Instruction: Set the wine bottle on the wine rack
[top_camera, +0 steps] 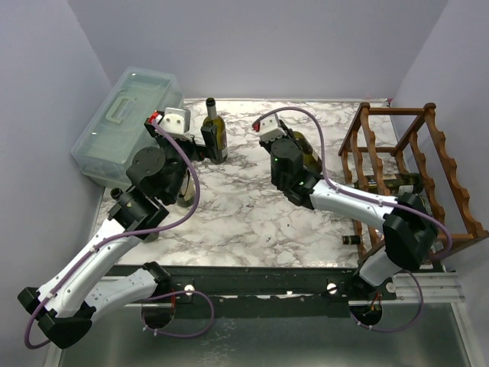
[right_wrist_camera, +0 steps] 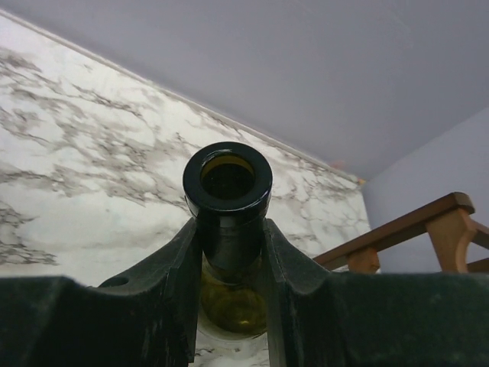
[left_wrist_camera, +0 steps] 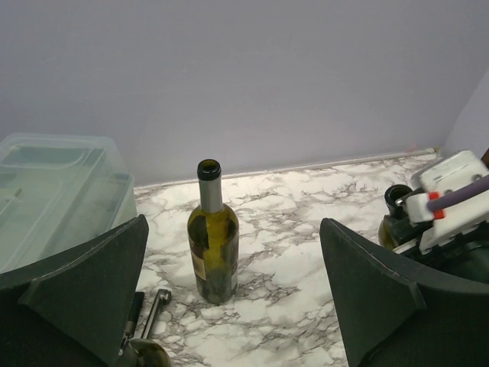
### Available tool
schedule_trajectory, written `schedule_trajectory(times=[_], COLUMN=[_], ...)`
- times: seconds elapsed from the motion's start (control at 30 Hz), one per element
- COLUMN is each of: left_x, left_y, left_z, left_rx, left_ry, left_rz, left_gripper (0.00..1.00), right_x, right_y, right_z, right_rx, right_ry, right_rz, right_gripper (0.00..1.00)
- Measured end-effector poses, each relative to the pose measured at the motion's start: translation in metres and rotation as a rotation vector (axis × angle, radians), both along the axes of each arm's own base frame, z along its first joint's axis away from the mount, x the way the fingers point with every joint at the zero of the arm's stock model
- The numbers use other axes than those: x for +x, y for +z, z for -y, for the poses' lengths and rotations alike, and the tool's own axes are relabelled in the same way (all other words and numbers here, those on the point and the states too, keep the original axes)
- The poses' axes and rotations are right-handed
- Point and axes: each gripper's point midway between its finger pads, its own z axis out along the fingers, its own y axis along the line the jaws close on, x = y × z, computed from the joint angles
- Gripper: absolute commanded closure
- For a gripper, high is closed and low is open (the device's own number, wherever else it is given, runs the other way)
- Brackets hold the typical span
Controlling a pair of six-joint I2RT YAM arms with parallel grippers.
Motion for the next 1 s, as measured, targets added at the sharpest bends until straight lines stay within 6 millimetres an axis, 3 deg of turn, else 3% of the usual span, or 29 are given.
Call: schedule_trajectory(times=[0.53,1.0], left_x=[0.005,0.004], left_y=[-0.007,-0.007], left_z=[0.006,0.006], left_rx=[-0.01,-0.017], left_ry=[-0.005,-0.007], left_rz=[-0.024,-0.025], left_gripper=[0.04,0.04], right_x=[0.009,0.014], right_y=[-0.013,-0.061], right_z=[0.007,0.028], right_rx=[-0.4,-0.535], right_ry=[-0.087,-0.034], right_rz=[0.036,-0.057], right_gripper=[0.99,0.99])
